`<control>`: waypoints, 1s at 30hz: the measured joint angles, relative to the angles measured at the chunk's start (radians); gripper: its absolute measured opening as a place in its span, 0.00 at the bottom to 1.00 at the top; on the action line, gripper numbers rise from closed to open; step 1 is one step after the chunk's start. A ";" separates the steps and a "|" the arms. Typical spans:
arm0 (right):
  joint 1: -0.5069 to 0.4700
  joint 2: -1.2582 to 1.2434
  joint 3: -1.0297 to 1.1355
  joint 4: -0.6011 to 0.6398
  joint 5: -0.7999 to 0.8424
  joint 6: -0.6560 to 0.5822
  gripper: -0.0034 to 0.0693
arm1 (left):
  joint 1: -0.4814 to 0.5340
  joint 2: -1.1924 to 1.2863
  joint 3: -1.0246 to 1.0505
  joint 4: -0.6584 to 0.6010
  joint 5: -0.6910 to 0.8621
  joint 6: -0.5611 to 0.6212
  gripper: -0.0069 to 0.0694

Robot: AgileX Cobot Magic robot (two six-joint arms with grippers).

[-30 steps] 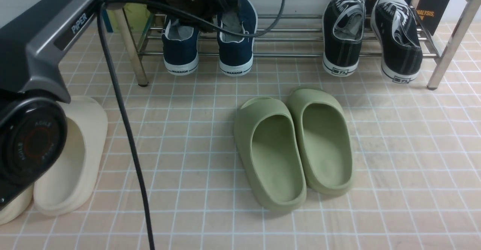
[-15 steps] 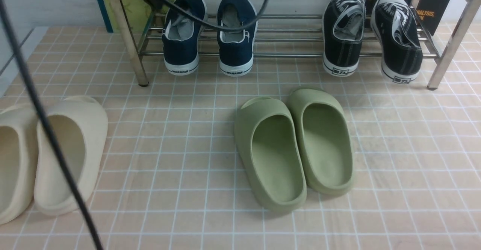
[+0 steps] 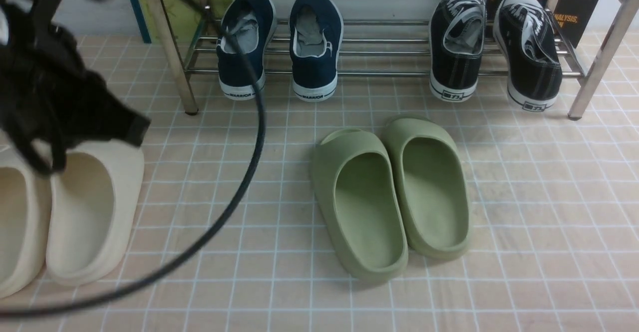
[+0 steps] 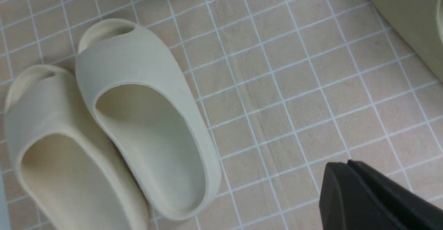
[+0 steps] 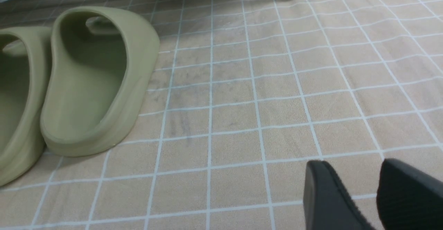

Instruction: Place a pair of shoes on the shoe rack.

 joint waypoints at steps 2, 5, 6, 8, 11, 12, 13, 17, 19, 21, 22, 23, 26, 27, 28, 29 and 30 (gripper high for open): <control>0.000 0.000 0.000 0.000 0.000 0.000 0.38 | 0.000 -0.052 0.089 -0.006 -0.074 0.000 0.12; 0.000 0.000 0.000 0.000 0.000 0.000 0.38 | 0.000 -0.194 0.303 -0.033 -0.327 -0.007 0.12; 0.000 0.000 0.000 0.000 0.000 0.000 0.38 | 0.000 -0.240 0.369 -0.038 -0.406 -0.007 0.12; 0.000 0.000 0.000 0.000 0.000 0.000 0.38 | 0.000 -0.310 0.453 -0.040 -0.508 -0.008 0.12; 0.000 0.000 0.000 0.000 0.000 0.000 0.38 | 0.000 -0.426 0.499 -0.054 -0.571 -0.010 0.12; 0.000 0.000 0.000 0.000 0.000 0.000 0.38 | 0.000 -0.480 0.504 -0.057 -0.598 -0.010 0.12; 0.000 0.000 0.000 0.000 0.000 0.000 0.38 | 0.000 -0.508 0.504 -0.057 -0.606 -0.010 0.12; 0.000 0.000 0.000 0.000 0.000 0.000 0.38 | 0.000 -0.671 0.504 -0.023 -0.707 -0.010 0.12; 0.000 0.000 0.000 0.000 0.000 0.000 0.38 | 0.000 -0.728 0.504 0.021 -0.739 -0.010 0.12; 0.000 0.000 0.000 0.000 0.000 0.000 0.38 | 0.000 -0.761 0.504 0.064 -0.753 -0.010 0.12; 0.000 0.000 0.000 0.000 0.000 0.000 0.38 | 0.000 -0.767 0.504 0.079 -0.756 -0.010 0.12; 0.000 0.000 0.000 0.000 0.000 0.000 0.38 | 0.000 -0.772 0.504 0.097 -0.756 -0.010 0.12; 0.000 0.000 0.000 0.000 0.000 0.000 0.38 | 0.000 -0.772 0.504 0.109 -0.756 -0.010 0.13; 0.000 0.000 0.000 0.000 0.000 0.000 0.38 | 0.000 -0.772 0.504 0.110 -0.756 -0.010 0.13; 0.000 0.000 0.000 0.000 0.000 0.000 0.38 | 0.000 -0.772 0.504 0.110 -0.756 -0.010 0.13; 0.000 0.000 0.000 0.000 0.000 0.000 0.38 | 0.000 -0.772 0.504 0.112 -0.756 -0.010 0.13; 0.000 0.000 0.000 0.000 0.000 0.000 0.38 | 0.000 -0.772 0.504 0.112 -0.756 -0.010 0.13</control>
